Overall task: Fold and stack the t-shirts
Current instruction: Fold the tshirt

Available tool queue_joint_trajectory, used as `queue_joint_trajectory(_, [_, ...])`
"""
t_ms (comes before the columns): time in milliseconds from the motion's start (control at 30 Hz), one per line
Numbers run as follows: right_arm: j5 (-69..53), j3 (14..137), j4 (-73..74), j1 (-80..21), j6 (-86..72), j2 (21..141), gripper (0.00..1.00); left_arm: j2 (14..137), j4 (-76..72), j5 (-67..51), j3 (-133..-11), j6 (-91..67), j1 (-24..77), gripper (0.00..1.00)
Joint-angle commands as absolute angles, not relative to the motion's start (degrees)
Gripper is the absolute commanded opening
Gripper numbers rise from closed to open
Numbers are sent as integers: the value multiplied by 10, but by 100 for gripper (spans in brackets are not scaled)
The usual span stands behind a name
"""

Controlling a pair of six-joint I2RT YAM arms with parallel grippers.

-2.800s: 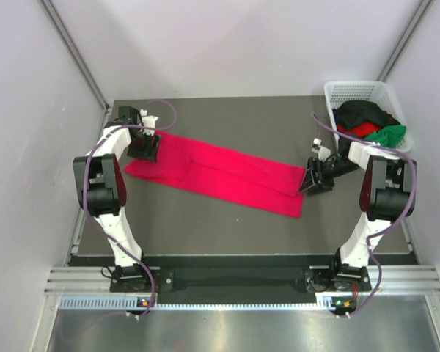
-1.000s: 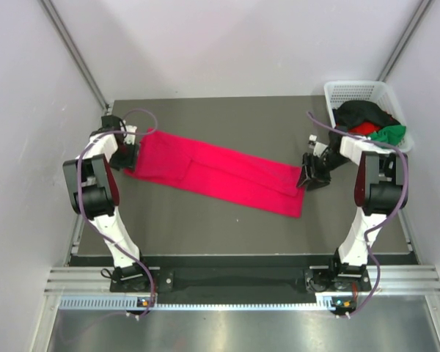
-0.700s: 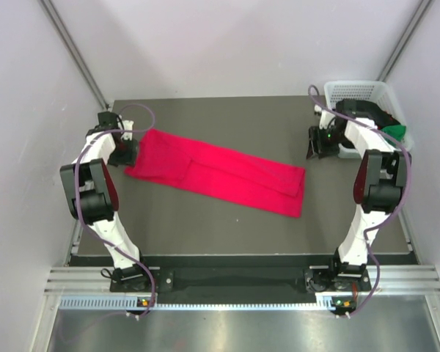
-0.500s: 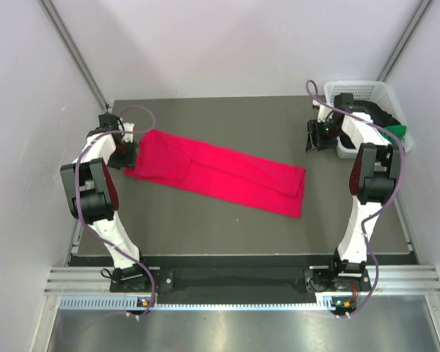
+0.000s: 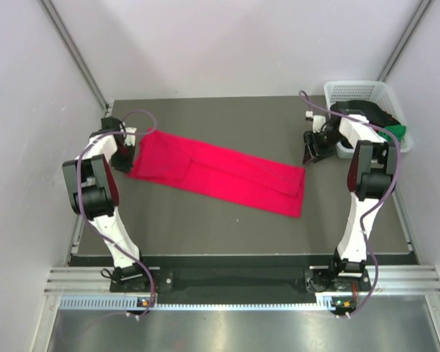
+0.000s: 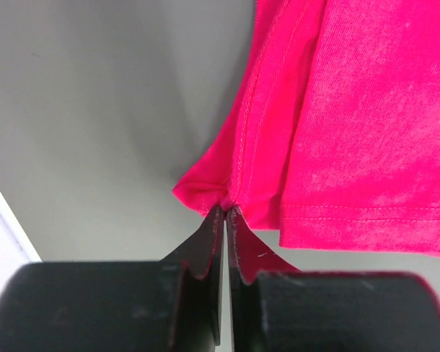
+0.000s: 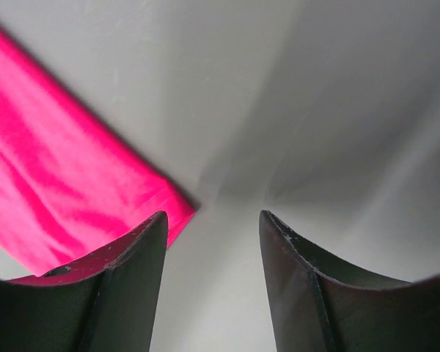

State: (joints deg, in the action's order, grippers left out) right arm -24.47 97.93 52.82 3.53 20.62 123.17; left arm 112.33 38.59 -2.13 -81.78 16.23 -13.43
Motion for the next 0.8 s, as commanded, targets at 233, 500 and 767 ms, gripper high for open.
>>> queue_joint_trajectory(233, [-302, 1015, 590, 29, 250, 1260, 53, 1139, 384, -34, -839, 167, -137, 0])
queue_joint_trajectory(500, [-300, 1033, 612, 18, 272, 1289, 52, 1145, 380, -32, -846, 170, -137, 0])
queue_joint_trajectory(767, [-294, 1045, 619, 8, 277, 1304, 29, 1154, 381, -28, -856, 176, -137, 0])
